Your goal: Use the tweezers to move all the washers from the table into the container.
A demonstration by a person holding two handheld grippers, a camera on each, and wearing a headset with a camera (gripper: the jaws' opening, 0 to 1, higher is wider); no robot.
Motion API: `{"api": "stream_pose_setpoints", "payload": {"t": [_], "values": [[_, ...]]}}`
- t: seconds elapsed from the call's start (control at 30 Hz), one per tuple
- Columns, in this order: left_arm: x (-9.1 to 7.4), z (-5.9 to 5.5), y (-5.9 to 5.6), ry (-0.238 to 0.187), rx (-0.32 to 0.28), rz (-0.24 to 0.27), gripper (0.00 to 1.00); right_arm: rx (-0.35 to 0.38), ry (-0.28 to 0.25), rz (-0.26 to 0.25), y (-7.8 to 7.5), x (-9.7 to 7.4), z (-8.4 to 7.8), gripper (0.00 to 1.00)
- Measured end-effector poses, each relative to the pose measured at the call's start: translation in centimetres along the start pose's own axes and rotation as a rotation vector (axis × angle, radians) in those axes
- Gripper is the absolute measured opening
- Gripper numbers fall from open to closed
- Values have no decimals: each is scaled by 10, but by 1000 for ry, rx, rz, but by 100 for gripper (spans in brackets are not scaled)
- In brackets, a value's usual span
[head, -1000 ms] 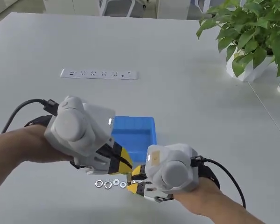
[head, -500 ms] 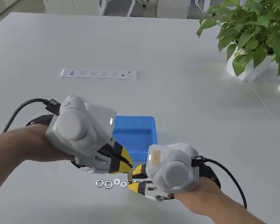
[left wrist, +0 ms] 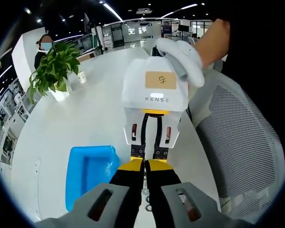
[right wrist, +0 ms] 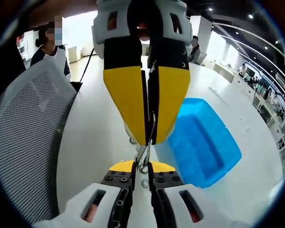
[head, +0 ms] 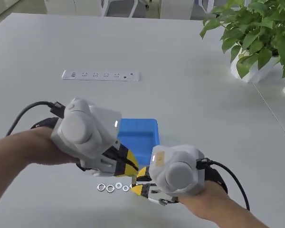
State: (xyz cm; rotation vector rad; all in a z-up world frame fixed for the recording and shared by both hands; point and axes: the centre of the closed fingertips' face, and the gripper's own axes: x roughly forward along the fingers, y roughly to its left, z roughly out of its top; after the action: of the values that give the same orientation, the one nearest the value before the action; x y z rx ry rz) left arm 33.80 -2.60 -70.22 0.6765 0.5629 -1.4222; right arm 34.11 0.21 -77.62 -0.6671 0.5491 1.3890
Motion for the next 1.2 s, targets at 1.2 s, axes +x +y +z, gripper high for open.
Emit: {"api": "stream_pose_setpoints", "payload": {"t": [1.2], "values": [[-7, -1, 6, -43, -41, 47, 12, 118, -3, 0, -3, -1, -2, 8]]}}
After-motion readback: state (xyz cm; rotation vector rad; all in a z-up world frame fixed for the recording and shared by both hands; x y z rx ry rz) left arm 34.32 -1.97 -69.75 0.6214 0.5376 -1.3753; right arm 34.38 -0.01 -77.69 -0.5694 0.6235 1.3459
